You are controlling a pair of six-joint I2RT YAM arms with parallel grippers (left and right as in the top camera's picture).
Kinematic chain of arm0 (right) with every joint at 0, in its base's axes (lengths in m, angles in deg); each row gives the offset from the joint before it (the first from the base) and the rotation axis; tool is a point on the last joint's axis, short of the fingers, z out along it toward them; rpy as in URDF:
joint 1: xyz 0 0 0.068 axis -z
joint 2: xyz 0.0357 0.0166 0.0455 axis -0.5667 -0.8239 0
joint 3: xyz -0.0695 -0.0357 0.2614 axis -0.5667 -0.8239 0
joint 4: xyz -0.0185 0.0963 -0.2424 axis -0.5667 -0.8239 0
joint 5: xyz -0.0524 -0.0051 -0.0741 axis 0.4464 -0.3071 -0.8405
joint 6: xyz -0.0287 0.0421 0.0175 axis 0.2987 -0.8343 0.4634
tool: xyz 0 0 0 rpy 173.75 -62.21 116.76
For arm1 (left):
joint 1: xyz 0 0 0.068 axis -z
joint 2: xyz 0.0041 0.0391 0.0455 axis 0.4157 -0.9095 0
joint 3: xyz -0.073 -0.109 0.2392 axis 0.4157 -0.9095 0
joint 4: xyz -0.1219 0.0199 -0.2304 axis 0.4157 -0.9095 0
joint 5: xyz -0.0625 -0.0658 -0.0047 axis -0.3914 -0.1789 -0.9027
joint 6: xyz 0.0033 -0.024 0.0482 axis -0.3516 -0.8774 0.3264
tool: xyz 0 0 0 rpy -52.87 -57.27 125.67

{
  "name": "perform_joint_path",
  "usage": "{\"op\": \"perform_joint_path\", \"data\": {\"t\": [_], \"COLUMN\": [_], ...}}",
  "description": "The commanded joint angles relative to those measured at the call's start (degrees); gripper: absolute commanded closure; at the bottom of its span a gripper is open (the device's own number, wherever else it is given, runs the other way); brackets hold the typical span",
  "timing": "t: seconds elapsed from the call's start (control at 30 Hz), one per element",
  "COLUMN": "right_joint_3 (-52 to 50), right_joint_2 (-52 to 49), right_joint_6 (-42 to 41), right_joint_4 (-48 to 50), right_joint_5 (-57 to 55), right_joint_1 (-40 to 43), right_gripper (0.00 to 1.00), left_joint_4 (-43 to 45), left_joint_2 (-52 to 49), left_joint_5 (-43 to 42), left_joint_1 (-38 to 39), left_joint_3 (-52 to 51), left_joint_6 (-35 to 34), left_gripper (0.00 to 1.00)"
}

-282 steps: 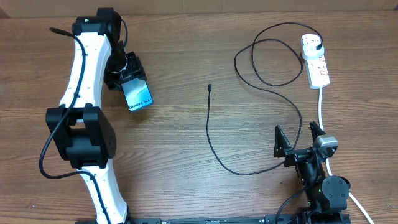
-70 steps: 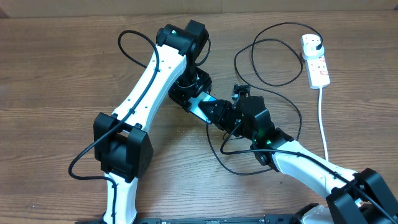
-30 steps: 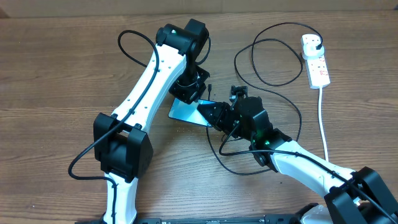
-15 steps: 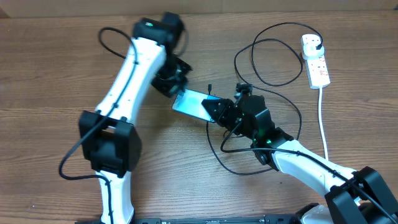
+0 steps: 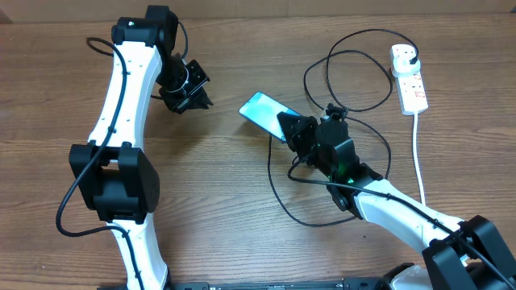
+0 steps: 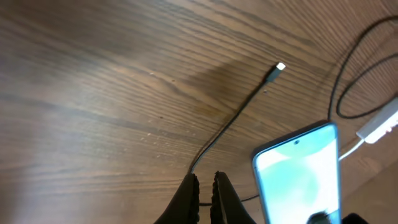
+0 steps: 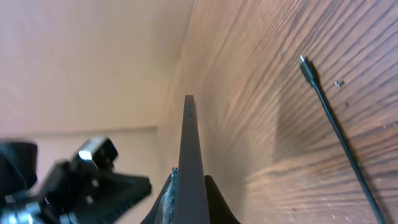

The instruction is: Plug charger to phone and switch on socket

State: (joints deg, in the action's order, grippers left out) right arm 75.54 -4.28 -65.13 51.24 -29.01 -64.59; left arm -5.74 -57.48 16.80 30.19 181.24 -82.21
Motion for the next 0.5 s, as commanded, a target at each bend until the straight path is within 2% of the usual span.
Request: {"op": "perform_joint_path", "data": {"t": [0.0,0.13,0.33,0.47], "right_joint_3": [5.5,8.9,11.2,11.3], "right_joint_2": [0.6,0.6,0.6,0.6], "right_joint_6": [-5.7,-7.3,-10.1,-12.9], "right_joint_4": [1.4,0.5,-0.8,-1.5], "right_joint_5": [-4.0,-6.6,-9.4,-10.1], "right_joint_1": [0.2,0.2,1.0,2.4], "right_gripper": [0.96,0.96,0.96,0.96], "left_joint_4": [1.7,4.6,8.2,9.2], "left_joint_2": [0.0,0.0,0.0,0.0], "left_joint_5": [-1.6,-1.7,-4.5,-6.6], "left_joint_1": [2.1,4.3,5.2,4.8], "left_joint_3": [0.5,0.5,0.5,0.5], "left_joint_6": [3.2,3.1,3.1,2.9], "left_gripper": [0.96,0.93,0.78,0.76]}}
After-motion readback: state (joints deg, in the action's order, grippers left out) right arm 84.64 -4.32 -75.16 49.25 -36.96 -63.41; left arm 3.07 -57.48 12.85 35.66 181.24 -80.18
